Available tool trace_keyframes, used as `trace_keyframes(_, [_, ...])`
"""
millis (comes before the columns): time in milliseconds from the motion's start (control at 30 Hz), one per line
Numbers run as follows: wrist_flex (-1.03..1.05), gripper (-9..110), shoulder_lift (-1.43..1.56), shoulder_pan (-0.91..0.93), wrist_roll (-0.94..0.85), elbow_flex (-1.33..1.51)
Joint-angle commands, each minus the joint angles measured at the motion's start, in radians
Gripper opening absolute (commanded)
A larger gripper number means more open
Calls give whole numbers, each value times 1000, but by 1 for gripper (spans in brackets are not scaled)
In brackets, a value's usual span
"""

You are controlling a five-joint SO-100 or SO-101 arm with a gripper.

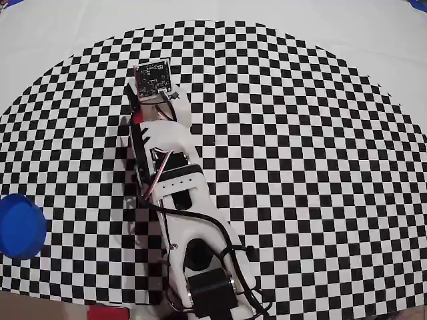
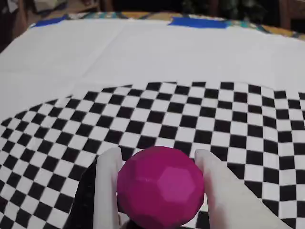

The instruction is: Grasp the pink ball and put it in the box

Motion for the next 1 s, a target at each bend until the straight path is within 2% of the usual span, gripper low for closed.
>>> trace_keyframes(0, [-9,0,46,-54,3,-3])
trace_keyframes(967, [-8,0,54,-385,3,11])
